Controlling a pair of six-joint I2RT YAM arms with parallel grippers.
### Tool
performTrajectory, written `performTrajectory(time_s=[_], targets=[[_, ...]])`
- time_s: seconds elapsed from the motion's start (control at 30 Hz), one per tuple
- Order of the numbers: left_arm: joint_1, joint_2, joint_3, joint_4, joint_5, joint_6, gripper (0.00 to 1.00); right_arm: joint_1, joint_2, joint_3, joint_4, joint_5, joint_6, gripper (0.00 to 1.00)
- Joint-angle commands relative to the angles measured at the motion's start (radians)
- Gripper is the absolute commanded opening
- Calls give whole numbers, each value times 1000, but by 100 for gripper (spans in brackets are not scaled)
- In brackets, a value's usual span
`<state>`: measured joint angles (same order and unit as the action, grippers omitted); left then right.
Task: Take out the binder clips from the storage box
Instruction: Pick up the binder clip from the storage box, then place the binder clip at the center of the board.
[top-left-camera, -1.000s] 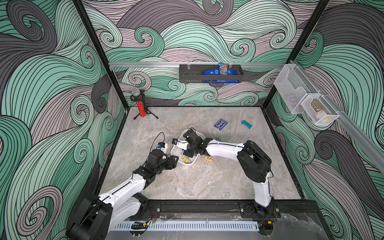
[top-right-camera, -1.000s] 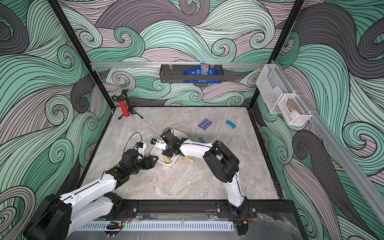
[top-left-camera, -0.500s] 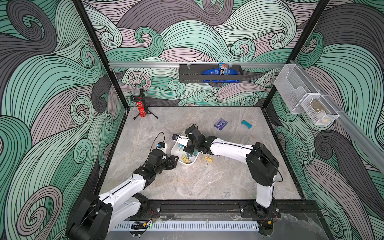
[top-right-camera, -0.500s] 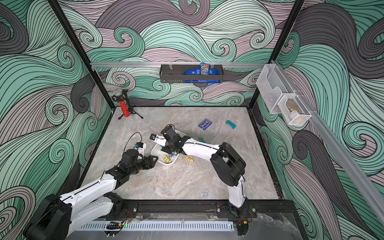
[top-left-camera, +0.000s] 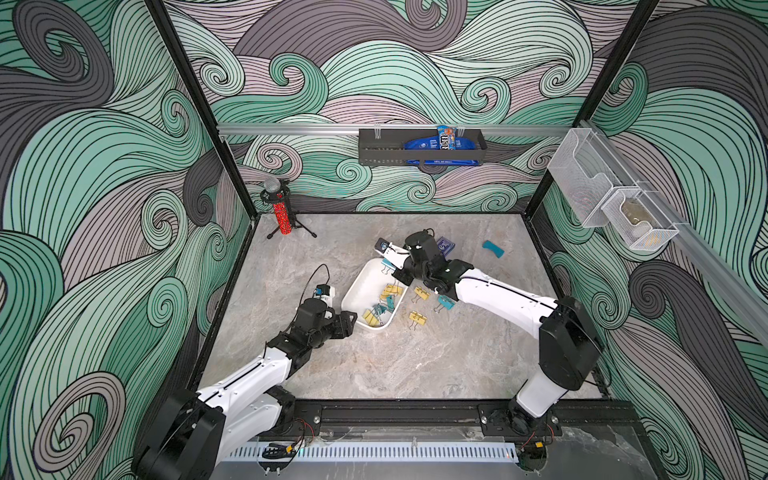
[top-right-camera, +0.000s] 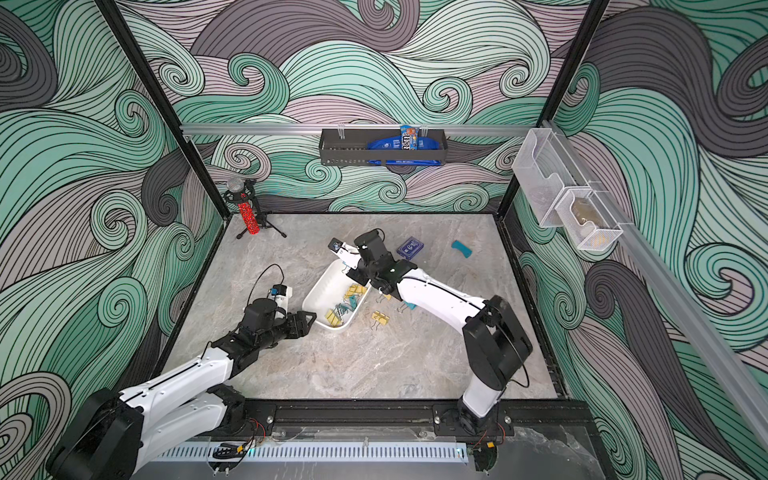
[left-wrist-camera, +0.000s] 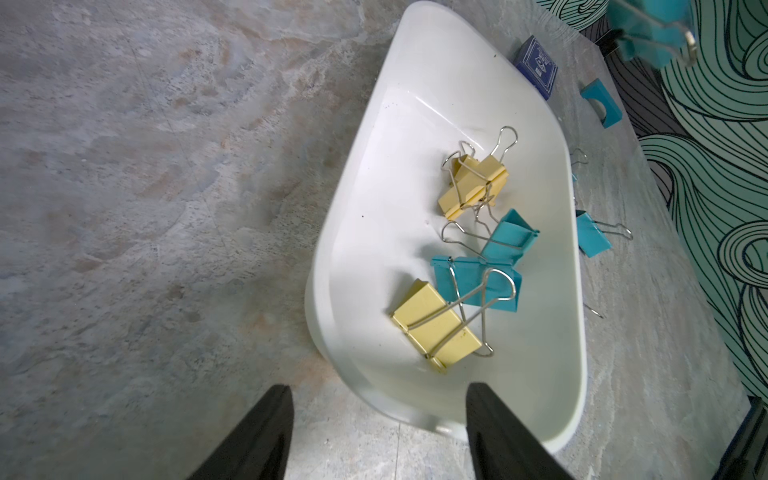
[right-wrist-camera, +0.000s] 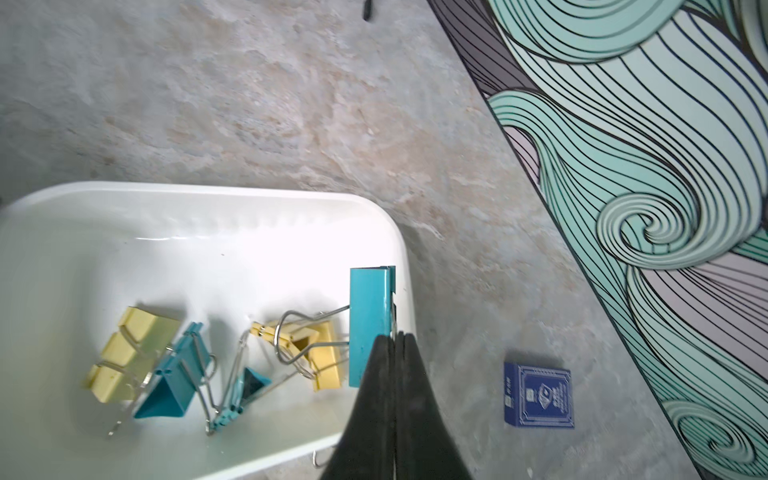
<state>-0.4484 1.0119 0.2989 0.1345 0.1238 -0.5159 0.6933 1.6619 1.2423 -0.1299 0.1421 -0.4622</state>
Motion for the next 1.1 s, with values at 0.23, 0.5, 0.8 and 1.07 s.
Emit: performTrajectory(time_s=[0.23,0.5,0.8,1.07], targets=[[-5,5,14,24,17,8,69,-68,-176,-215,37,109,54,4],[-5,23,35,-14,19,27,72,-158,-227,-270,40,236,24,4],[-4,-2,67,-78,3,34,72,-259,-244,-409,161,336,30,3],[-5,-72,74,-133,-4,48,73,-283,-240,-472,218,382,28,3]])
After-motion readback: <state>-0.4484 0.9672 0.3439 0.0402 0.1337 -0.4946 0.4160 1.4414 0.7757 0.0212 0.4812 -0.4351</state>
